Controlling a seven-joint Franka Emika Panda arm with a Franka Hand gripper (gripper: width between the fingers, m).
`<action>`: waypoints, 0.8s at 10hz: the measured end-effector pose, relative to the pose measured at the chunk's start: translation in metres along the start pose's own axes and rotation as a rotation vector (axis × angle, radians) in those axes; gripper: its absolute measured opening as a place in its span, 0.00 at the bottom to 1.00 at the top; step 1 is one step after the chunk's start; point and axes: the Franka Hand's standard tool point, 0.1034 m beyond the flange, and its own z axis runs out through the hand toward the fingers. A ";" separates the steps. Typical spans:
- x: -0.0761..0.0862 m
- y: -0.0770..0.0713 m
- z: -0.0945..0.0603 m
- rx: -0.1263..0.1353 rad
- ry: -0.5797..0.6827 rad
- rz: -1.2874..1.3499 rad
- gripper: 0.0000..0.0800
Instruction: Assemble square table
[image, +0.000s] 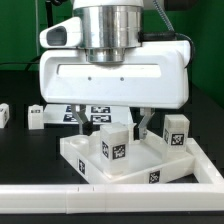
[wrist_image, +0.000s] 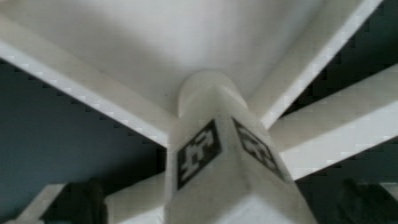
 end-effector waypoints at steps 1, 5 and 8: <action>0.000 0.001 0.001 -0.002 0.001 -0.136 0.81; 0.001 -0.001 0.002 -0.031 0.005 -0.534 0.81; 0.002 -0.003 0.001 -0.053 0.004 -0.707 0.81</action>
Offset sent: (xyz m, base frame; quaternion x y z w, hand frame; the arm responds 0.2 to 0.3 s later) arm 0.0048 0.0088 0.0014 0.0125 -0.0052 -0.2491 0.9684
